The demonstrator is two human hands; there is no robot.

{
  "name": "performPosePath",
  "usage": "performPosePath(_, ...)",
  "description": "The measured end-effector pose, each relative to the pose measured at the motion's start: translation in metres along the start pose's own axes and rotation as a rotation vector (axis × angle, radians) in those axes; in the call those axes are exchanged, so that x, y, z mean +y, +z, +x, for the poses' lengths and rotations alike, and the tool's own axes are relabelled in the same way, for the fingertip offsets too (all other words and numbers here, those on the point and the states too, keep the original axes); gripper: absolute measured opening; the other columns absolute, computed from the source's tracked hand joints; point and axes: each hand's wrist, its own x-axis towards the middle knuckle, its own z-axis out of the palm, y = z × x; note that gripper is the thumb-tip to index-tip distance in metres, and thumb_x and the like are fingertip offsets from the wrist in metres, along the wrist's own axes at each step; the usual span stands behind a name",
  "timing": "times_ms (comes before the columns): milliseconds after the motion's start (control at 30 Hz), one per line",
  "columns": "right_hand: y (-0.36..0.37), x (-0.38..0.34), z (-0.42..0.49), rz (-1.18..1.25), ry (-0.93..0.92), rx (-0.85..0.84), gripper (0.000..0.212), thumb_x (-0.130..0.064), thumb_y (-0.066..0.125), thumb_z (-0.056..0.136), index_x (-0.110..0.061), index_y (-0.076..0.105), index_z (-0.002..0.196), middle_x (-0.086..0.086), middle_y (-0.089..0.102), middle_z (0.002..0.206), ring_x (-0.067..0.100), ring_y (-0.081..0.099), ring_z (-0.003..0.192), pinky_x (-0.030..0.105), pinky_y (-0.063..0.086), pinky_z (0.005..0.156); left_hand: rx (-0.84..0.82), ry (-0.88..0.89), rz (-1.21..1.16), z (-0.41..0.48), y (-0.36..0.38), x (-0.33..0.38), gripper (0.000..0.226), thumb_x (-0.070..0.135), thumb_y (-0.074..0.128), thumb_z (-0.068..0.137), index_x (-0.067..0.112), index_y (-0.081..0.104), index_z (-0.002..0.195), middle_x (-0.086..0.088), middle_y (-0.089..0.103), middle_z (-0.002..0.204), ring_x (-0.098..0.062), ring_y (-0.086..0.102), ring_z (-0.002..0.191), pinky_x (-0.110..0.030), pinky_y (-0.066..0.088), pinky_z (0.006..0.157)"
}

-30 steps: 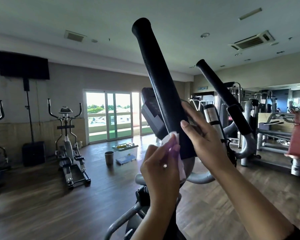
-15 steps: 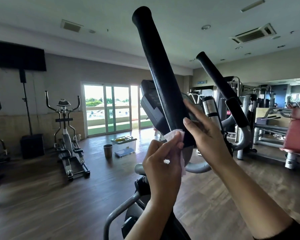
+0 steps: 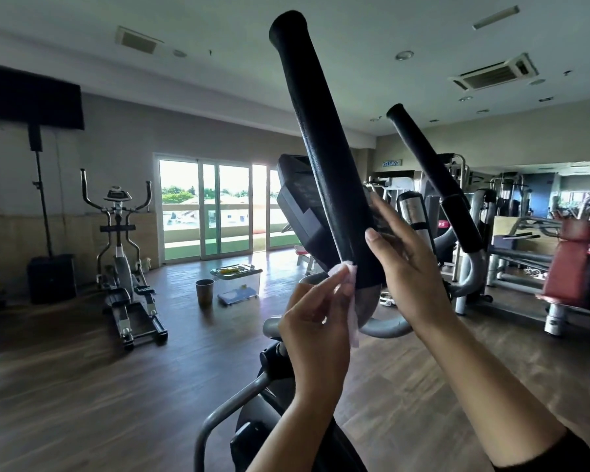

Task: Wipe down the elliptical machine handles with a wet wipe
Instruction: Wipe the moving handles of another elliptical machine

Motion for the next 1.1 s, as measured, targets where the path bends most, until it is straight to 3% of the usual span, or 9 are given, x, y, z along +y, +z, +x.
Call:
performPosePath(133,0.004,-0.006,0.003,-0.052,-0.050,0.005,0.047,-0.023,0.056,0.095,-0.035,0.047,0.140,-0.013,0.065,0.119,0.006,0.063,0.110,0.027,0.048,0.096,0.077,-0.032,-0.087,0.031,0.008,0.002,0.014,0.022,0.073,0.084,0.029,0.075,0.096,-0.014,0.068,0.083,0.003,0.059,0.067,-0.011,0.046,0.064)
performPosePath(333,0.013,-0.012,0.002,-0.307,-0.190,0.044,0.048,-0.014,0.054,0.096,-0.021,0.044,0.142,-0.010,0.046,0.145,0.001,0.040,0.135,0.018,0.032,0.111,-0.024,-0.068,-0.155,0.029,0.007,-0.013,0.026,0.014,0.072,0.084,0.036,0.073,0.097,0.012,0.057,0.068,-0.001,0.055,0.066,-0.012,0.043,0.064)
performPosePath(533,0.023,-0.016,-0.002,-0.404,-0.189,0.106,0.045,-0.010,0.053,0.096,-0.017,0.047,0.140,-0.022,0.044,0.139,-0.012,0.034,0.133,0.011,0.026,0.110,-0.098,-0.128,-0.251,0.056,-0.004,-0.020,0.016,0.019,0.073,0.083,0.021,0.077,0.099,-0.002,0.072,0.088,-0.006,0.068,0.082,-0.019,0.051,0.073)
performPosePath(633,0.029,-0.018,-0.006,-0.467,-0.185,0.157,0.044,-0.005,0.053,0.096,-0.011,0.048,0.139,-0.024,0.043,0.136,-0.017,0.032,0.131,0.006,0.023,0.108,-0.097,-0.105,-0.311,0.076,0.005,-0.017,0.019,0.016,0.071,0.085,0.016,0.075,0.103,-0.012,0.069,0.089,0.001,0.064,0.076,-0.013,0.048,0.072)
performPosePath(733,0.031,-0.018,-0.008,-0.466,-0.131,0.176,0.045,-0.014,0.050,0.096,-0.021,0.046,0.140,-0.022,0.044,0.141,-0.005,0.036,0.135,0.014,0.028,0.110,-0.120,-0.069,-0.311,0.067,0.006,-0.021,0.023,0.009,0.072,0.084,0.013,0.074,0.107,-0.006,0.067,0.083,0.003,0.063,0.073,-0.009,0.045,0.068)
performPosePath(833,0.037,-0.020,-0.010,-0.511,-0.126,0.215,0.045,-0.012,0.050,0.096,-0.023,0.046,0.139,-0.022,0.043,0.141,-0.011,0.030,0.136,0.009,0.025,0.108,-0.191,-0.024,-0.282,0.050,-0.002,-0.038,0.025,0.010,0.073,0.083,0.026,0.074,0.102,0.002,0.065,0.077,-0.003,0.061,0.070,-0.012,0.043,0.065)
performPosePath(900,0.040,-0.020,-0.010,-0.538,-0.120,0.234,0.044,-0.015,0.050,0.096,-0.021,0.047,0.140,-0.016,0.044,0.145,-0.005,0.032,0.137,0.016,0.026,0.113,-0.235,-0.047,-0.297,0.046,-0.007,-0.044,0.025,0.012,0.074,0.083,0.031,0.074,0.099,0.006,0.068,0.080,-0.009,0.064,0.075,-0.021,0.047,0.067)
performPosePath(967,0.039,-0.019,-0.009,-0.579,-0.100,0.262,0.045,-0.024,0.051,0.096,-0.027,0.046,0.141,-0.017,0.044,0.146,0.004,0.030,0.141,0.035,0.021,0.120,-0.224,-0.094,-0.343,0.050,-0.008,-0.042,0.020,0.011,0.074,0.083,0.026,0.076,0.097,0.005,0.070,0.081,-0.012,0.066,0.077,-0.026,0.050,0.070)
performPosePath(1100,0.039,-0.023,-0.005,-0.662,-0.128,0.257,0.044,-0.035,0.049,0.095,-0.040,0.044,0.139,-0.022,0.048,0.142,0.011,0.039,0.138,0.061,0.015,0.115,-0.077,-0.205,-0.429,0.076,0.003,-0.035,0.017,0.018,0.075,0.083,0.015,0.077,0.100,-0.001,0.071,0.083,-0.006,0.067,0.077,-0.020,0.050,0.073)
